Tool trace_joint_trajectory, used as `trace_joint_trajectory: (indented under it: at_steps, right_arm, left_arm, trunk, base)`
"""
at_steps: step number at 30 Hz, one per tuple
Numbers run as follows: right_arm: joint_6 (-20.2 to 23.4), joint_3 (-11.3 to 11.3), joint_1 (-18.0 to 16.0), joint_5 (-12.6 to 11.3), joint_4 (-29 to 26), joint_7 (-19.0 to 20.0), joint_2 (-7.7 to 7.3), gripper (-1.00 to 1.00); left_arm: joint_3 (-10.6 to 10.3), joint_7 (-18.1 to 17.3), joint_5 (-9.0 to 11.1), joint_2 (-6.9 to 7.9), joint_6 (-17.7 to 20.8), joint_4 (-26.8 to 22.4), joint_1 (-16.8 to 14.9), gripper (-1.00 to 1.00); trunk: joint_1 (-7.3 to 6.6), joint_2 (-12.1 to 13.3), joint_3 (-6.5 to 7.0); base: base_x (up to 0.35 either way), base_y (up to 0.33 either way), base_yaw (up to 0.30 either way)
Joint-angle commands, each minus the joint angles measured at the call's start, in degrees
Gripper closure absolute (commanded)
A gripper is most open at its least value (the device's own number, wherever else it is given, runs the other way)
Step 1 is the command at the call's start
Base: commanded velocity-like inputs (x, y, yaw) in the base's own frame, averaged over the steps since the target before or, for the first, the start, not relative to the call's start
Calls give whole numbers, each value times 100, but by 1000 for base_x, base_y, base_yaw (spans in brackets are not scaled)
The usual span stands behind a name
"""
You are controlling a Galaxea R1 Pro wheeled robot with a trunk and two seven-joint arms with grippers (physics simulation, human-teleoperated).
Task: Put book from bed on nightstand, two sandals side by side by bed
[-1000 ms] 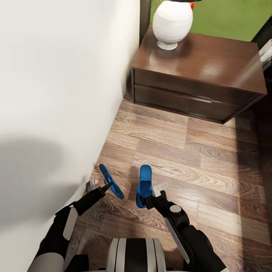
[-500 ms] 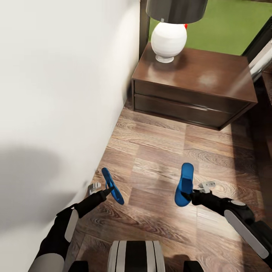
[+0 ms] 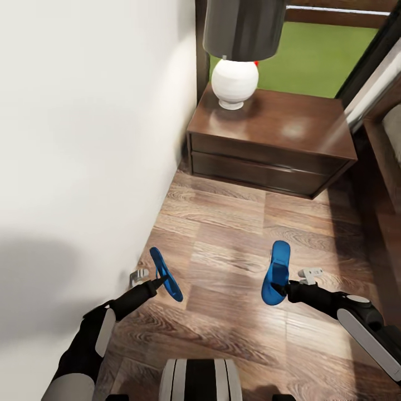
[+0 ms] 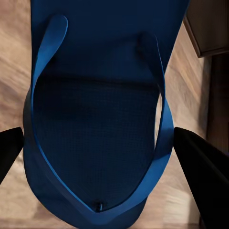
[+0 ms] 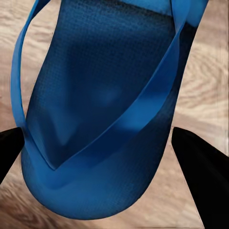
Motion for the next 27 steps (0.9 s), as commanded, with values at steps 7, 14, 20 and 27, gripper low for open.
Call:
trace_joint_trajectory:
  at_steps: [7, 14, 20, 27]
  right_arm:
    - [18, 7, -5, -4, 5, 9, -4, 100]
    - [18, 7, -6, -4, 6, 9, -4, 100]
    - [18, 7, -6, -4, 6, 9, -4, 100]
    - [18, 7, -4, 2, -1, 5, -4, 100]
  left_arm:
    - [18, -18, 18, -5, 46, -1, -2, 100]
    - [18, -18, 18, -5, 46, -1, -2, 100]
    - [18, -18, 18, -5, 46, -1, -2, 100]
    - [18, -26, 18, -5, 46, -1, -2, 100]
  trunk:
    - [-19, 8, 174]
    - [-37, 18, 351]
    - [-52, 26, 502]
    - [-68, 34, 642]
  base:
    - [0, 0, -260]
    - [0, 0, -264]
    - [0, 0, -260]
    - [0, 0, -78]
